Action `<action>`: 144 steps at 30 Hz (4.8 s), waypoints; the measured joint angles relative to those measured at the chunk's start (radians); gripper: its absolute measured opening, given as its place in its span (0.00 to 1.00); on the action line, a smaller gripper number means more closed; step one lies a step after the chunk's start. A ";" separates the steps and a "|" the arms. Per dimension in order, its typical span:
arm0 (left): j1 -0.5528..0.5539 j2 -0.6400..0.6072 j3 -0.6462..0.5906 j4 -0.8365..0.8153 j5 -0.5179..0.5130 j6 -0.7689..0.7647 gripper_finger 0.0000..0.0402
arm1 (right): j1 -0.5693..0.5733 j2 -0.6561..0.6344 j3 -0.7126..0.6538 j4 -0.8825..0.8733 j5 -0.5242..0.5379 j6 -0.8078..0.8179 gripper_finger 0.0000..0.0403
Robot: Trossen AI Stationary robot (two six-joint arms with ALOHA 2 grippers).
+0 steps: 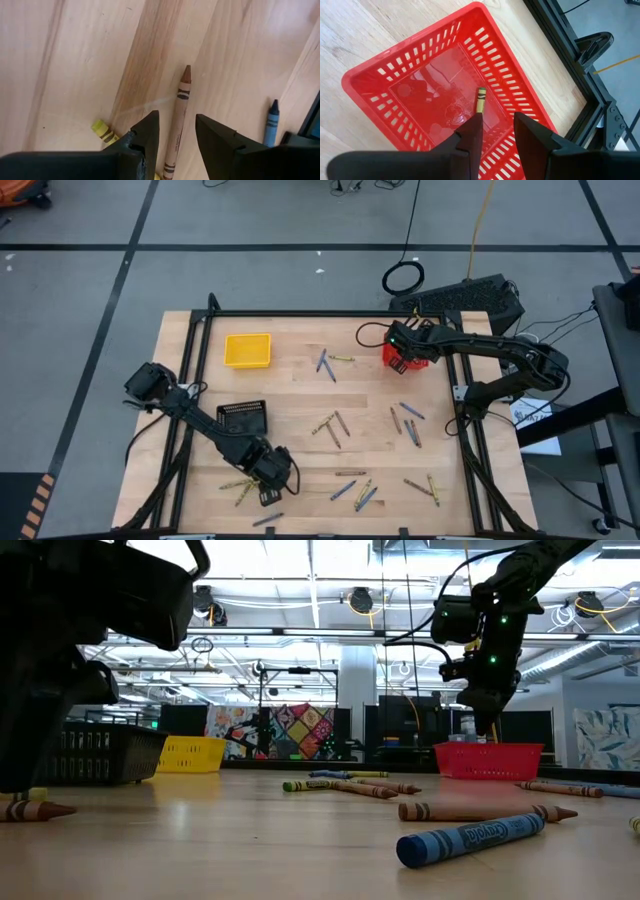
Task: Sort crayons
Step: Put the brown crayon into the black bin, then put the blue crayon into the yellow bin
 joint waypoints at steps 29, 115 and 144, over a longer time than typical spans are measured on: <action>-0.012 0.048 -0.037 0.044 -0.036 -0.045 0.33 | 0.000 0.000 0.000 -0.005 0.000 0.000 0.24; 0.239 -0.302 -0.009 -0.613 -0.164 0.216 0.00 | 0.000 0.000 0.000 0.008 0.000 -0.008 0.24; 0.315 -0.302 -0.050 -0.637 -0.160 0.321 0.00 | 0.000 0.000 0.000 0.008 0.000 -0.012 0.24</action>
